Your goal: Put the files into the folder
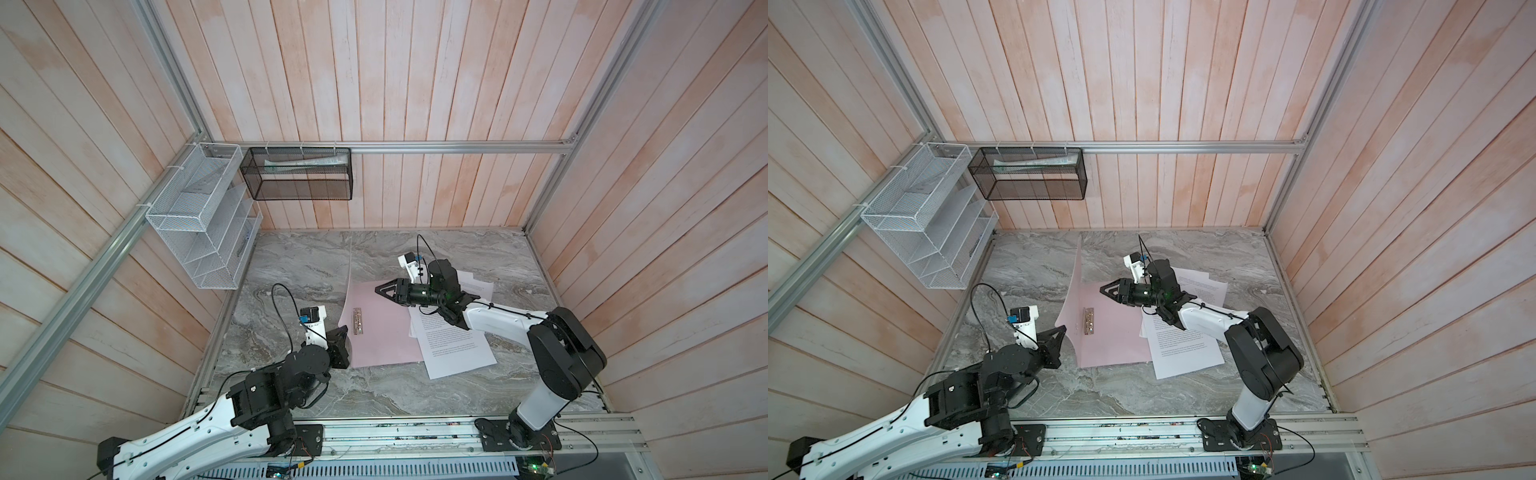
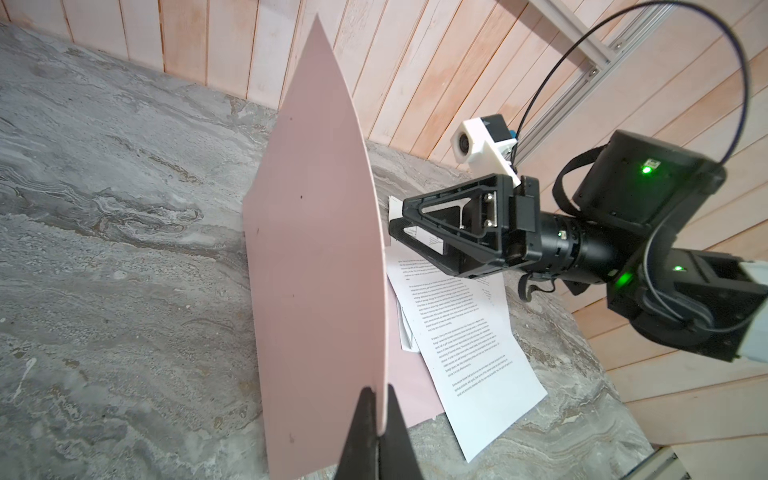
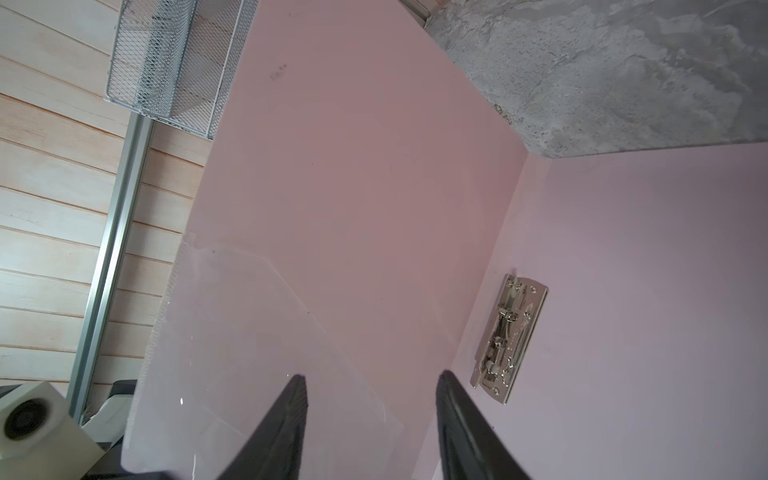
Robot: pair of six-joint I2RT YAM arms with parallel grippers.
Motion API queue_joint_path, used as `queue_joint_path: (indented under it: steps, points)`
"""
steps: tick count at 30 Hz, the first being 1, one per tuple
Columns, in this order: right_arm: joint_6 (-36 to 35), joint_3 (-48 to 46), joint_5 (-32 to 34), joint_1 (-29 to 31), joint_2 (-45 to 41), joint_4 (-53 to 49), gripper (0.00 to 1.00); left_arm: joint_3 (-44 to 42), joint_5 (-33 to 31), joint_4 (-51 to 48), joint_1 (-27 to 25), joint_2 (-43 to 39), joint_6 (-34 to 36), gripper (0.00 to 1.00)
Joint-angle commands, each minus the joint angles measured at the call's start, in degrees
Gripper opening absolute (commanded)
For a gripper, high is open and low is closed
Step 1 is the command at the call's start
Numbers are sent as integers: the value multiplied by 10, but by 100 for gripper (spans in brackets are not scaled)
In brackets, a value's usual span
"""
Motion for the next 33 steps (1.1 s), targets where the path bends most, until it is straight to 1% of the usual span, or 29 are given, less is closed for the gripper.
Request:
queue_joint_path:
  steps: [1, 5, 10, 21, 25, 31, 32, 33]
  points:
    - [-17, -13, 11, -7, -9, -12, 49, 2, 24, 36, 1, 27, 15, 0]
    - [-18, -35, 15, -13, -15, -8, 49, -1, 47, 77, 1, 55, 29, 0]
    - [-17, -55, 15, -27, -24, -2, 49, 7, 62, 101, 1, 72, 34, 0]
    - [-18, -61, 8, -31, -25, 3, 48, 30, 117, 156, 1, 119, 78, 0]
    - [-17, -62, 10, -30, -29, 4, 48, 32, 116, 159, 1, 123, 74, 0]
    - [-29, -36, 18, -14, -27, -13, 48, 24, 100, 146, 1, 100, 57, 0]
    - [-33, -28, 19, -9, -25, -17, 48, 23, 98, 140, 1, 96, 56, 3]
    - [-36, -22, 21, -4, -24, -22, 48, 22, 96, 136, 1, 93, 56, 18]
